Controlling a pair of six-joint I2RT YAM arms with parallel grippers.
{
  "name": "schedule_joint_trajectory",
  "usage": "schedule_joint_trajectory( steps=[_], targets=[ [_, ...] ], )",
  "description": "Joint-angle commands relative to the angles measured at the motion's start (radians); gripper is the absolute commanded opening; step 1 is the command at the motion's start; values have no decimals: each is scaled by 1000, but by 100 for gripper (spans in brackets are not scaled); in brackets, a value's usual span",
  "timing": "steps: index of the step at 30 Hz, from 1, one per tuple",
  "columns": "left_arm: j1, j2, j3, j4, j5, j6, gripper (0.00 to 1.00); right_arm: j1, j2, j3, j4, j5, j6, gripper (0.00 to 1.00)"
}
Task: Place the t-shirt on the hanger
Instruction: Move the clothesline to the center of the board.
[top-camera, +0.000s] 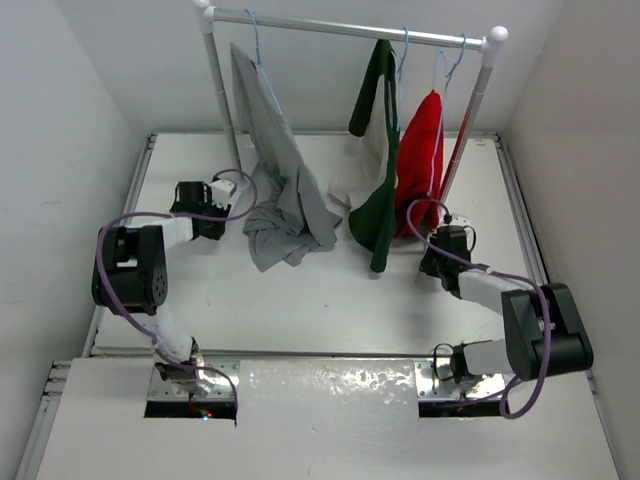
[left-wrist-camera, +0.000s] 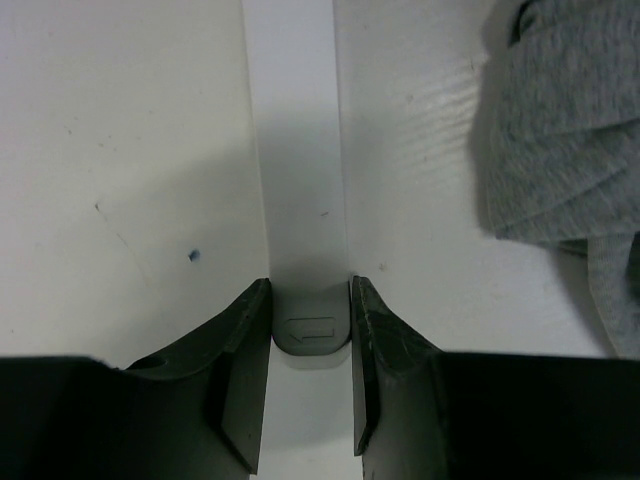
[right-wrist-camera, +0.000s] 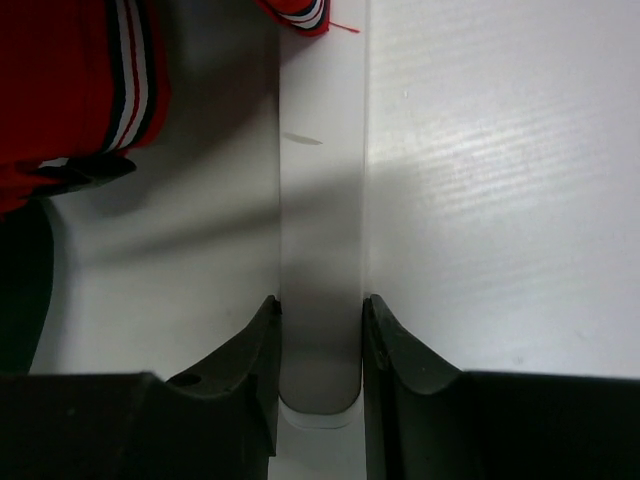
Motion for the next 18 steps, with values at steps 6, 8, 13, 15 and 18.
schedule_joint_trajectory(
  steps=[6,8,13,15,18],
  targets=[
    [27,-92,-26,-175,37,27,26,5,-171,-23,-210,-79,-49,53],
    [56,-129,-39,-190,51,19,31,5,-237,-30,-270,-61,-56,69],
    [79,-283,-67,-238,84,31,39,3,-367,-23,-362,-33,-69,95],
    [91,-341,-85,-232,83,25,43,3,-415,-46,-385,-51,-75,99],
    [129,-370,-90,-238,94,4,44,-3,-446,-82,-439,-48,-67,99]
  ],
)
